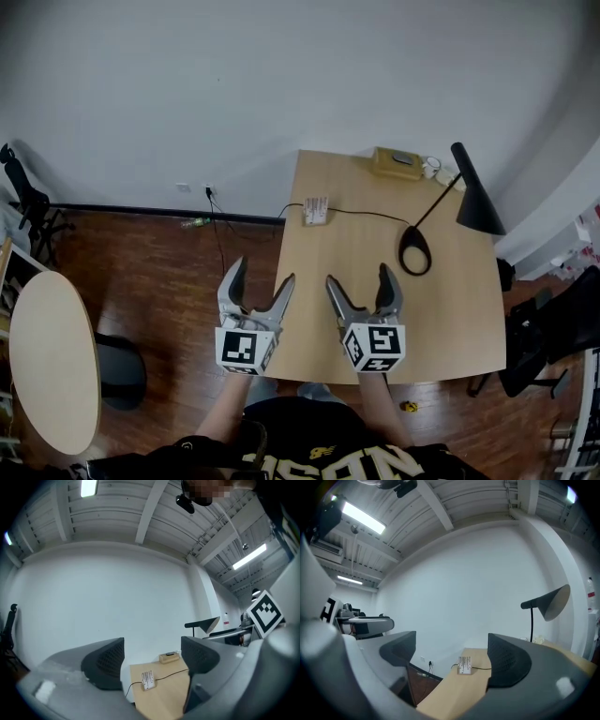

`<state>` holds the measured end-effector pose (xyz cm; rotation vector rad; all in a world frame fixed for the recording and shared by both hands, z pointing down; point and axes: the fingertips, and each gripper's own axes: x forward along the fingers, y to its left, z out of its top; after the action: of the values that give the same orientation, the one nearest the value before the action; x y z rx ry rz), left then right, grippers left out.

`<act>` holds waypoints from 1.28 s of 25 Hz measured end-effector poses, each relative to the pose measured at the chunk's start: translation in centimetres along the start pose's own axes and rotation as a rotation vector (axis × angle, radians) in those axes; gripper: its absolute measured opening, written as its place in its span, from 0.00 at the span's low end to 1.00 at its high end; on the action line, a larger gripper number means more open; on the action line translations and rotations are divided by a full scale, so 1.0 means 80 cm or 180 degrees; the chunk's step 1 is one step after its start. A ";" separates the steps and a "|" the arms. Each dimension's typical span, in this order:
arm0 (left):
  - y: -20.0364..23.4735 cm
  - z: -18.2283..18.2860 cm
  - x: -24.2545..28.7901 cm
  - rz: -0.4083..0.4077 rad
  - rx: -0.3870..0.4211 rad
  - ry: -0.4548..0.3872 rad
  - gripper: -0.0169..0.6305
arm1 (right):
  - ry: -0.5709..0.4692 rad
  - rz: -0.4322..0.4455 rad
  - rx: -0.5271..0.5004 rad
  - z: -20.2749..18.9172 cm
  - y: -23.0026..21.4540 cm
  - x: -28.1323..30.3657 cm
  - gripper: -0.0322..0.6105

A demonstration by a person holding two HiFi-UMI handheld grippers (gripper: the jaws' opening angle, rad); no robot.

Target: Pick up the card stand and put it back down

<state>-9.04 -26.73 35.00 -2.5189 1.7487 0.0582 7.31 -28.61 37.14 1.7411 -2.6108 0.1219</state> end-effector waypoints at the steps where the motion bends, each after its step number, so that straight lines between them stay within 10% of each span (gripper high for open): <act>1: 0.003 -0.004 0.005 -0.0016 -0.0005 0.0016 0.62 | 0.0022 0.0006 0.0004 -0.004 0.000 0.007 0.80; 17: 0.105 -0.072 0.067 -0.0392 0.0087 0.0422 0.62 | 0.0262 0.0004 0.0045 -0.041 0.015 0.092 0.80; 32: 0.210 -0.263 0.163 -0.0966 0.0119 0.1137 0.62 | 0.0742 -0.0218 0.0253 -0.155 -0.058 0.169 0.80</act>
<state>-20.50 -46.48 54.34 -2.8705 1.4173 -0.4629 5.84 -42.02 50.40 1.7196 -2.4099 0.4073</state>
